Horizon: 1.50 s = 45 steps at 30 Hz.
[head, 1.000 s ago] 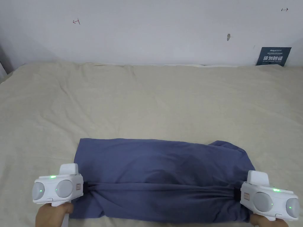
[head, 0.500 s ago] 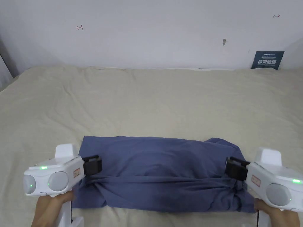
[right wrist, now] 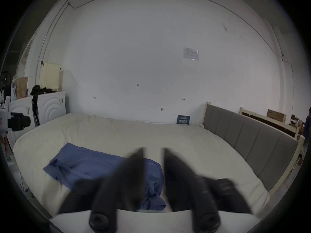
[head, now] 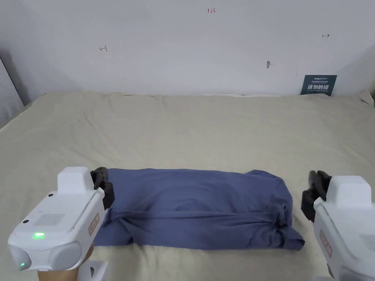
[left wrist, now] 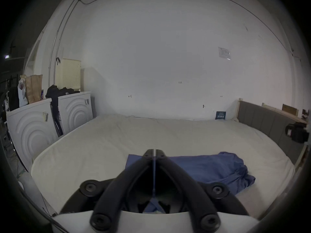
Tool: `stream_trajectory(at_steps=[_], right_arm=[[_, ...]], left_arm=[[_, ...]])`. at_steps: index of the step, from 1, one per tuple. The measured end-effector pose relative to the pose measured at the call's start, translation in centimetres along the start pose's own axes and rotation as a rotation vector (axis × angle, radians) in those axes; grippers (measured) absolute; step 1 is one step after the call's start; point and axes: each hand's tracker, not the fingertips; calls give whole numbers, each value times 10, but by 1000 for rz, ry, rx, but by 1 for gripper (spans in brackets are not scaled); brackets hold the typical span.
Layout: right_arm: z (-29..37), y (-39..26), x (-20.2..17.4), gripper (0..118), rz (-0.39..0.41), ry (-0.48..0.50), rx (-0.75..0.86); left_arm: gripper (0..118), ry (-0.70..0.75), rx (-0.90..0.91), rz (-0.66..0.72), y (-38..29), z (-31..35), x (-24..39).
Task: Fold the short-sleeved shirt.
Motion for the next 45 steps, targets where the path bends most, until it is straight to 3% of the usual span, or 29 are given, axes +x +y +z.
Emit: stream_trajectory(at_steps=[2,8,15,17,19,21,22,27,29,31,33,35,36,38,42,43,45], right_arm=[[3,-1,2,1,-3,1,12],[0,0,4,1,-28,13,-10],[-24,-4,5,1,-35,12,-42],[-32,-6,3,1,-35,11,-63],[-41,-8,1,1,-30,6,-81],[-49,-11,-1,1,-28,7,-100],[-52,-13,-2,1,-28,8,-108],[-72,-24,-6,1,-11,-3,-167],[-78,-30,-6,1,-18,0,-192],[-85,-36,-6,2,-21,-2,-217],[-92,-43,-3,2,-38,-6,-252],[-102,-53,0,3,-60,-10,-302],[-109,-60,2,7,-72,-11,-336],[-124,-77,6,21,-74,-24,-410],[-164,-119,12,95,-91,-25,-606],[-172,-128,12,104,-109,-28,-634],[-184,-147,9,106,-113,-44,-686]], left_arm=[[0,-61,-46,15,-3,0,0],[0,-15,-117,27,-16,-14,-14],[3,-3,-373,100,-44,-72,-62],[20,20,-455,110,-59,-91,-76],[71,54,-557,108,-75,-111,-86],[109,91,-659,128,-95,-132,-97],[111,101,-701,126,-103,-139,-100],[104,143,-784,110,-139,-164,-101],[95,146,-808,112,-150,-171,-101],[52,142,-814,107,-157,-172,-97],[43,156,-768,119,-154,-166,-91],[9,108,-748,86,-154,-163,-86],[7,76,-741,92,-152,-163,-85],[7,89,-748,83,-148,-162,-83],[7,81,-650,89,-126,-150,-82],[7,72,-649,95,-122,-149,-84],[7,62,-632,93,-113,-146,-84]])
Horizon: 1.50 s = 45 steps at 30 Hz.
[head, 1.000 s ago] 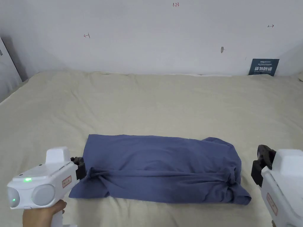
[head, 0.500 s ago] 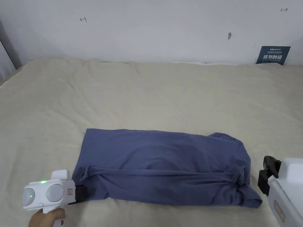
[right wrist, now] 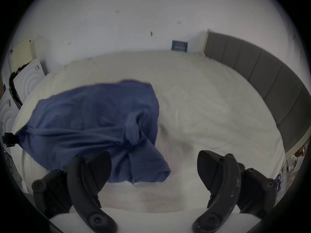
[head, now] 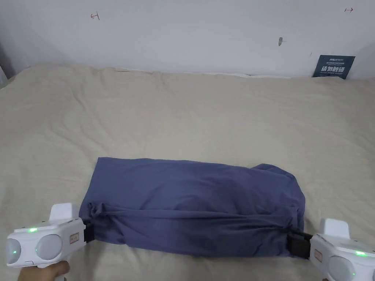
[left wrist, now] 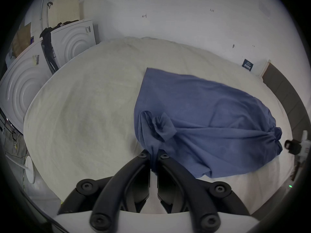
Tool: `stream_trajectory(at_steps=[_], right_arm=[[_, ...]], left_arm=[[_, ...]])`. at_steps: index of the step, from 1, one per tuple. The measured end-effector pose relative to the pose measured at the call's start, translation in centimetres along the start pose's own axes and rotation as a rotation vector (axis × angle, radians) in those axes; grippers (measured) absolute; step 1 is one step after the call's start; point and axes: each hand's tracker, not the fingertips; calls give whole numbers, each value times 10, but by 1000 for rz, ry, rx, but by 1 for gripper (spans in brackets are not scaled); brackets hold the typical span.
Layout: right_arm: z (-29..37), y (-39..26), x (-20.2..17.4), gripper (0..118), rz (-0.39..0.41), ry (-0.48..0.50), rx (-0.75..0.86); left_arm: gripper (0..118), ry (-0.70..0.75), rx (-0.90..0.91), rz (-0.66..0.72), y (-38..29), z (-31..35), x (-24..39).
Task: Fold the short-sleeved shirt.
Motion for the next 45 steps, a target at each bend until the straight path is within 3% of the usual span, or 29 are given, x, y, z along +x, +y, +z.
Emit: stream_trajectory(at_steps=[2,3,5,7,8,11,22,29,32,34,35,36,37,38,39,41,42,45], right_arm=[[-17,-3,-3,105,20,6,-57],[-25,-5,-4,96,14,12,-69],[-27,-9,-5,62,-3,48,-88],[-23,-11,-4,19,-57,148,-78],[-26,-12,-1,14,-78,169,-75],[-9,-13,-5,14,0,105,-7],[90,-68,28,13,-40,153,22],[72,-132,37,13,-117,150,-112],[66,-138,39,14,-159,158,-103],[72,-129,39,24,-156,156,-114],[77,-125,39,37,-144,146,-116],[83,-119,37,55,-121,121,-101],[90,-113,36,70,-96,100,-73],[100,-106,36,83,-80,102,-33],[110,-96,36,93,-70,107,11],[136,-73,30,98,-59,117,113],[150,-62,28,108,-49,118,174],[189,-28,18,108,-15,134,350]], left_arm=[[7,0,10,-1,3,4,0],[7,-2,11,1,4,4,-1],[7,1,6,7,3,4,-2],[7,1,0,20,1,3,-5],[7,2,-3,30,-1,4,-6],[7,3,-14,61,-8,5,-12],[7,13,-53,99,-62,53,-39],[7,40,-163,98,-120,46,-47],[7,56,-187,107,-126,34,-45],[18,74,-189,120,-120,36,-41],[32,82,-191,116,-118,38,-39],[63,103,-187,99,-116,42,-36],[85,135,-182,75,-112,47,-33],[104,125,-166,79,-107,56,-31],[110,94,-115,81,-100,65,-29],[112,58,6,95,-83,90,-20],[112,45,70,95,-72,103,-15],[112,6,241,72,-41,142,6]])
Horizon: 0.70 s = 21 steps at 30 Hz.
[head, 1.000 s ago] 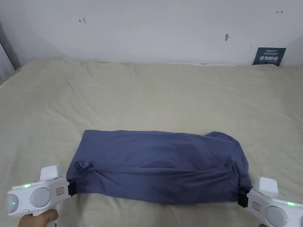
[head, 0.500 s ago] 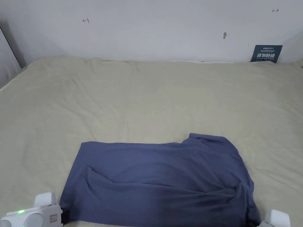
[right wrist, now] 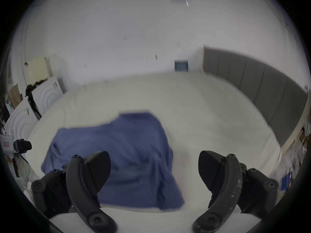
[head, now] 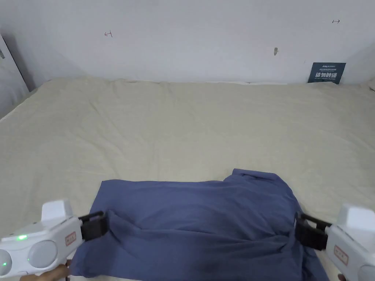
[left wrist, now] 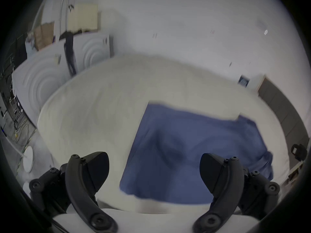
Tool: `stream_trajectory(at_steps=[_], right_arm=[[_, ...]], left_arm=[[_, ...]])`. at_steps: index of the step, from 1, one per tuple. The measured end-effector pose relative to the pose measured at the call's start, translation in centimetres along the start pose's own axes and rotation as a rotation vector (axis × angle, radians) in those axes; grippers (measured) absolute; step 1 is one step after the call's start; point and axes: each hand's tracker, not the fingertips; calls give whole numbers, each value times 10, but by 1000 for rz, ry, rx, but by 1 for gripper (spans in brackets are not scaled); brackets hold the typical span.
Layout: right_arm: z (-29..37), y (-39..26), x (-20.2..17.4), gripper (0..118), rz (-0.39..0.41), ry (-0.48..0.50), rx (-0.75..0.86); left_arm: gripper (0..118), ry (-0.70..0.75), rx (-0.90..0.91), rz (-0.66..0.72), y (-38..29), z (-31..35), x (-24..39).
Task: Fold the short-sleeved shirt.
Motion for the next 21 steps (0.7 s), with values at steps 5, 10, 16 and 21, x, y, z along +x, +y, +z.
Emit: stream_trajectory(at_steps=[5,10,16,21], right_arm=[[34,47,-27,108,50,18,240],[48,58,-46,87,86,-3,376],[39,57,-52,1,99,-14,392],[23,61,-49,1,87,-4,370]], left_arm=[[111,-32,284,-42,42,43,35],[90,-88,412,-37,59,62,58],[0,-140,449,-41,60,57,70],[0,-111,384,-89,69,27,72]])
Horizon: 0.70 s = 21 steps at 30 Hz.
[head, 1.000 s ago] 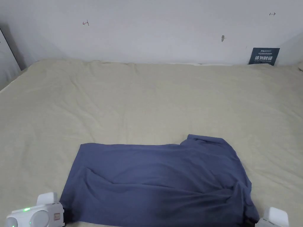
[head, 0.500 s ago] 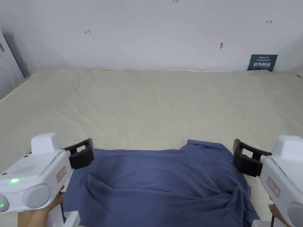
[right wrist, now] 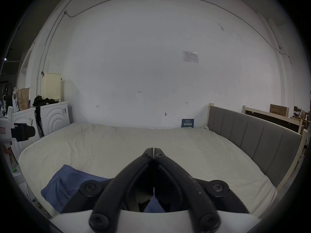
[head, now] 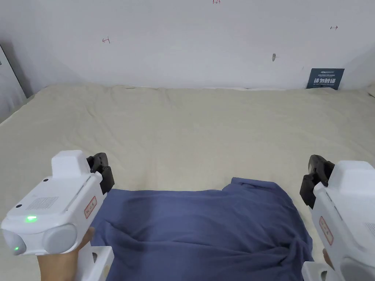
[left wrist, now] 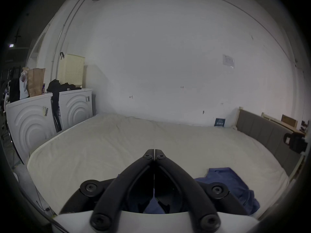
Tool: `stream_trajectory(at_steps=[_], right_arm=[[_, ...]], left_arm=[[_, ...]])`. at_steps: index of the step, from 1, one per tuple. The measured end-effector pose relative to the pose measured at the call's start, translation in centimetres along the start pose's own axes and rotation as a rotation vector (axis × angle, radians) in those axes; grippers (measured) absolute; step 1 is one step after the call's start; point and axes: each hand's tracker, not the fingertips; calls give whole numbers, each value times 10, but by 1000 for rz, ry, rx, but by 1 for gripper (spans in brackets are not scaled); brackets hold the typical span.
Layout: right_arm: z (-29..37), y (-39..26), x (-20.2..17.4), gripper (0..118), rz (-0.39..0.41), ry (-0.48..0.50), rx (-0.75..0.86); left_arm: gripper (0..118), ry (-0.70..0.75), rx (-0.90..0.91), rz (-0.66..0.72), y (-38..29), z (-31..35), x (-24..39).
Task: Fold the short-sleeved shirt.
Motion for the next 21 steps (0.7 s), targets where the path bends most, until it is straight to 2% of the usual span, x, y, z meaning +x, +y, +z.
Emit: stream_trajectory(at_steps=[6,11,13,14,15,16,17,21], right_arm=[[-34,-4,3,1,6,-9,-30],[-70,-14,2,1,13,-21,-80],[-86,-19,1,1,17,-24,-103],[-93,-22,0,1,22,-26,-116],[-99,-25,-1,1,26,-28,-128],[-106,-28,-1,1,28,-29,-137],[-113,-31,-2,1,30,-30,-147],[-134,-41,-5,2,34,-33,-187]], left_arm=[[0,-20,-200,-50,-16,-86,-25],[1,14,-382,-26,-39,-174,-60],[17,21,-474,-3,-51,-204,-74],[36,33,-507,6,-57,-219,-81],[75,52,-544,3,-64,-234,-87],[97,56,-593,0,-71,-244,-91],[109,61,-646,15,-80,-257,-97],[105,125,-739,-1,-108,-288,-111]])
